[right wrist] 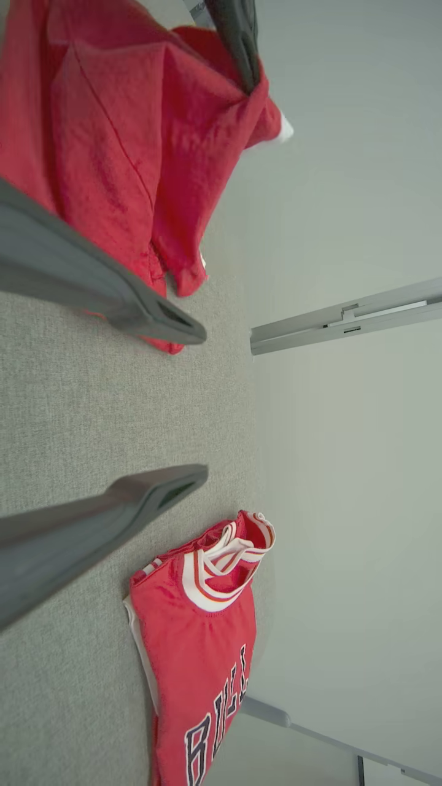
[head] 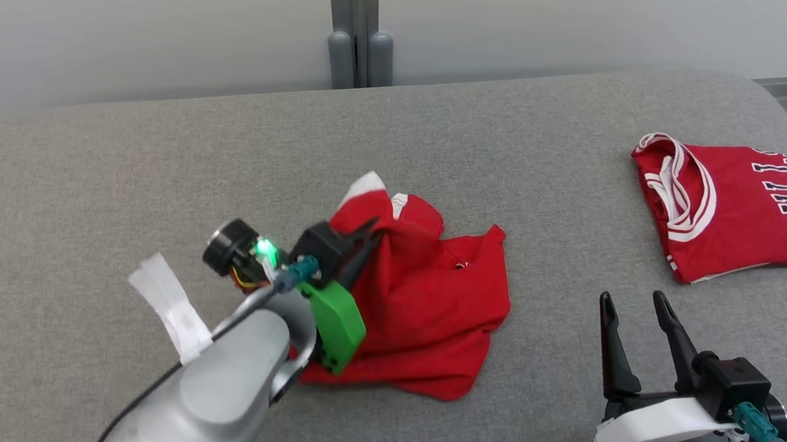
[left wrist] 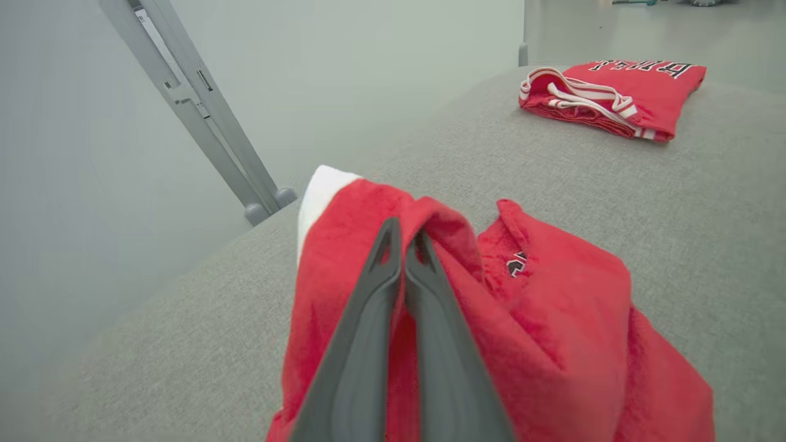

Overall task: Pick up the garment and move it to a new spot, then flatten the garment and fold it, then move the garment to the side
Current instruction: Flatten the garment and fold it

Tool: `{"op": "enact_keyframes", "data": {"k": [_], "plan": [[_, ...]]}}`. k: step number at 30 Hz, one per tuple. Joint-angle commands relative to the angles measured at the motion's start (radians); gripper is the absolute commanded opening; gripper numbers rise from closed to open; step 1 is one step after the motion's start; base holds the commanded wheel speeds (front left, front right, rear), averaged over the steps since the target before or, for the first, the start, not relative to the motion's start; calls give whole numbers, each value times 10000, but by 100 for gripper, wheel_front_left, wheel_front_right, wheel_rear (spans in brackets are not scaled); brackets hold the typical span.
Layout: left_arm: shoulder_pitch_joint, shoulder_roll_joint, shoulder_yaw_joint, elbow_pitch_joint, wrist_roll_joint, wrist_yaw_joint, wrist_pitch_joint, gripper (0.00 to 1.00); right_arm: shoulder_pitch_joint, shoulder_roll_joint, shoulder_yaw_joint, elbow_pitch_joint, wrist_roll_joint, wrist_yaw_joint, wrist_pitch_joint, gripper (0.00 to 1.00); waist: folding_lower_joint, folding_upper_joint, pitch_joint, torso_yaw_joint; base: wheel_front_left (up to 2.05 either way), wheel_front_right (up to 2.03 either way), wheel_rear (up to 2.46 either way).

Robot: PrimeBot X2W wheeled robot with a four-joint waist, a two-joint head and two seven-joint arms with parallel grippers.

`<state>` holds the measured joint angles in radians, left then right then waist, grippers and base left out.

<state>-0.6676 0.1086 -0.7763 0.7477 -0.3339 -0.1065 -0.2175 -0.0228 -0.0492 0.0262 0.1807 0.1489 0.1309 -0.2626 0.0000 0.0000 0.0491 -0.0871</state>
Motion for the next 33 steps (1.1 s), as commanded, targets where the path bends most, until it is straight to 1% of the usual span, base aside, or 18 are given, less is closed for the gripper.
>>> {"op": "enact_keyframes", "data": {"k": [1, 5, 12, 15, 17, 22, 23, 24, 25, 26, 30, 33], "plan": [[491, 0, -168, -27, 54, -66, -58, 0, 128, -26, -36, -38, 3, -3, -28, 100, 0, 0, 44, 16, 0, 0, 0], [1375, -52, -585, -203, 54, -40, -34, 0, 144, -26, -135, -111, 23, -3, -28, 100, 0, 0, 134, 85, 0, 0, 0], [2592, 93, -1082, -931, 95, 209, 175, 0, 79, -24, -268, -147, -58, -2, -28, 100, 0, 0, 287, 346, 0, 0, 0], [2899, 134, -1143, -1139, -29, 296, 348, 0, -12, -24, -201, -103, -44, -2, -28, 100, 0, 0, 311, 423, 0, 0, 0], [3114, 60, -1151, -1160, -198, 272, 461, 0, -57, -26, -174, -81, -32, -2, -28, 100, 0, 0, 311, 455, 0, 0, 0], [3448, -81, -1043, -859, -604, 320, 523, 0, -119, -26, -148, -25, -50, -2, -28, 100, 0, 0, 288, 495, 0, 0, 0], [3484, -114, -1001, -797, -675, 331, 469, 4, -129, -24, -152, -22, -62, -2, -28, 100, 0, 0, 283, 510, 0, 0, 0], [3501, -129, -986, -750, -716, 337, 442, 36, -137, -26, -163, -19, -78, -2, -28, 100, 0, 0, 278, 527, 0, 0, 0], [3507, -141, -967, -726, -736, 361, 364, 76, -140, -26, -192, -19, -95, -2, -28, 100, 0, 0, 269, 560, 0, 0, 0], [3521, -150, -933, -712, -803, 361, 309, 100, -142, -26, -202, -23, -103, -2, -28, 100, 0, 0, 261, 591, 0, 0, 0], [3493, -177, -837, -923, -865, 435, 49, 100, -147, -26, -253, -73, -138, -3, -28, 100, 0, 0, 217, 788, 0, 0, 0], [3619, -107, -759, -1443, -911, 488, -126, 100, -203, -26, -315, -111, -222, -2, -28, 100, 0, 0, 167, 1005, 0, 0, 0]]}}
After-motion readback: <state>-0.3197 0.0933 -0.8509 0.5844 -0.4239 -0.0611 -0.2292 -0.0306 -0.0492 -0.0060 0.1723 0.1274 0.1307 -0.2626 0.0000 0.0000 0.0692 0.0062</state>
